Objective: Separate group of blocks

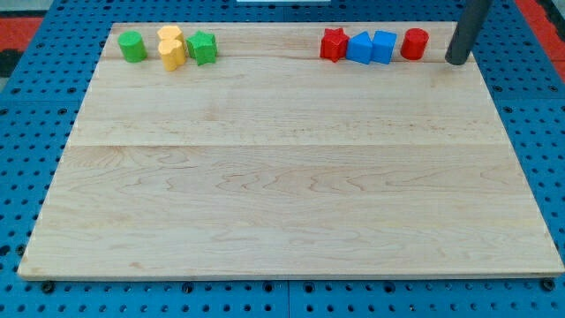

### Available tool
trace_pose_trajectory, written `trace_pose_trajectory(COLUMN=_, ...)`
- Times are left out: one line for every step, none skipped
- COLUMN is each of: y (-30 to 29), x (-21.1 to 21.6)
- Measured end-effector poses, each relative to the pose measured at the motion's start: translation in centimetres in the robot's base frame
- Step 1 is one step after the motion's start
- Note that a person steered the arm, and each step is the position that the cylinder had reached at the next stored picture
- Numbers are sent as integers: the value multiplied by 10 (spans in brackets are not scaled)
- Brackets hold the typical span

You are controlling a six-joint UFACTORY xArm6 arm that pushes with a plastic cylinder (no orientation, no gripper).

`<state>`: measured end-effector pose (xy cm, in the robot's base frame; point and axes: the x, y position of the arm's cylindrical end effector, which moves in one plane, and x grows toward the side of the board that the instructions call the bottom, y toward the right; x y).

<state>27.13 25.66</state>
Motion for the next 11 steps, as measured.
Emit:
trace_pose_trajectory(y=-8, x=-9)
trace_pose_trajectory(y=-54, x=-46)
trace_pose_trajectory(y=-136, x=-51)
trace_pose_trajectory(y=-121, x=-72)
trace_pose_trajectory(y=-92, x=-79)
trace_pose_trajectory(y=-102, x=-80)
trace_pose_trajectory(y=-157, x=-79)
trace_pose_trajectory(y=-201, x=-35)
trace_pose_trajectory(y=-132, x=27)
trace_pose_trajectory(y=-90, x=45)
trace_pose_trajectory(y=-87, x=66)
